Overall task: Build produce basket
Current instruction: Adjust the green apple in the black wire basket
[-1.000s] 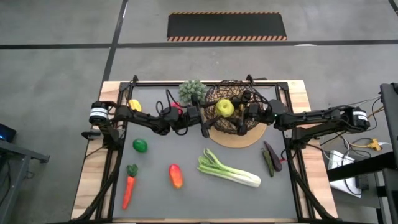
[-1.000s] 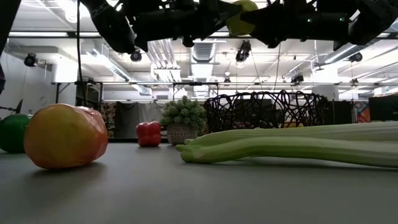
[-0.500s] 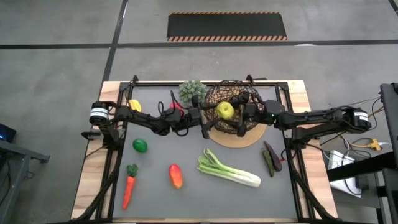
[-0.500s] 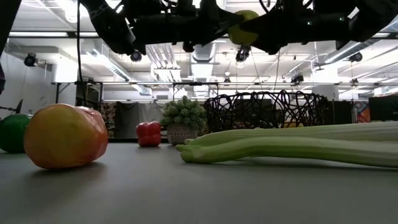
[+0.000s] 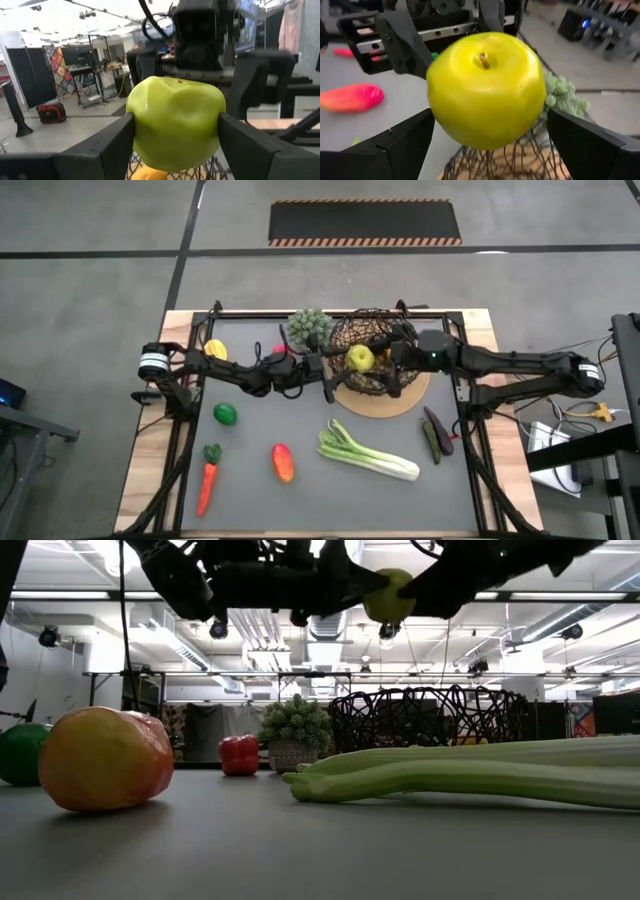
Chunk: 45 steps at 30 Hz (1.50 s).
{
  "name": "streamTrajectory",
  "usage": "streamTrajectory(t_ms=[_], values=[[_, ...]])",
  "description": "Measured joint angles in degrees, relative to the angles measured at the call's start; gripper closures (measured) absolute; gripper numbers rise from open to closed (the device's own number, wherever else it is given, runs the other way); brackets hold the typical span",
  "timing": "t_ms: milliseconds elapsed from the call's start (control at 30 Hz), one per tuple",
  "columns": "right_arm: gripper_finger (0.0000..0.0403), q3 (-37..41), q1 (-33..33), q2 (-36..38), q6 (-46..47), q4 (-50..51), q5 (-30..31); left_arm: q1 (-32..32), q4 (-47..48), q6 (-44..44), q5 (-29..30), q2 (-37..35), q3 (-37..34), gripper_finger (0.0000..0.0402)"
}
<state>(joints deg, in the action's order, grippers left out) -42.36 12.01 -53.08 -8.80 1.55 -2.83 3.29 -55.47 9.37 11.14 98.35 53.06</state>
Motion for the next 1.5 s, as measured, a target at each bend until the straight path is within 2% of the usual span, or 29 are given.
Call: streamTrajectory(t_ms=[367,800,900,1067,1200,1367,1500], values=[[0.0037,-13.5,0.02,-4.05,-2.06,22.19,0.24,0.0,5.56,-0.06,0.86,-0.03,0.24,0.0156],[0.0038,-27.62,-0.02,-16.94,-5.51,36.61,1.11,0.09,5.5,-0.08,1.65,-0.03,0.35,0.0156],[0.0056,-29.66,-0.01,-18.71,-5.77,38.86,1.23,0.09,5.66,-0.07,1.81,-0.03,0.34,0.0156],[0.0112,-31.83,0.0,-20.6,-5.23,41.31,1.35,0.09,5.97,-0.13,1.79,-0.03,0.26,0.0153],[0.0121,-32.31,0.0,-20.9,-4.06,41.9,1.37,0.09,5.74,-0.29,1.71,-0.03,0.26,0.0133],[0.0117,-32.31,0.34,-20.85,-0.56,41.66,1.44,0.09,5.47,0.05,1.33,-0.26,0.28,0.0089],[0.0115,-32.31,2.15,-21.0,0.94,43.39,1.87,-0.07,8.03,3.38,0.62,-2.63,0.26,0.0067]])
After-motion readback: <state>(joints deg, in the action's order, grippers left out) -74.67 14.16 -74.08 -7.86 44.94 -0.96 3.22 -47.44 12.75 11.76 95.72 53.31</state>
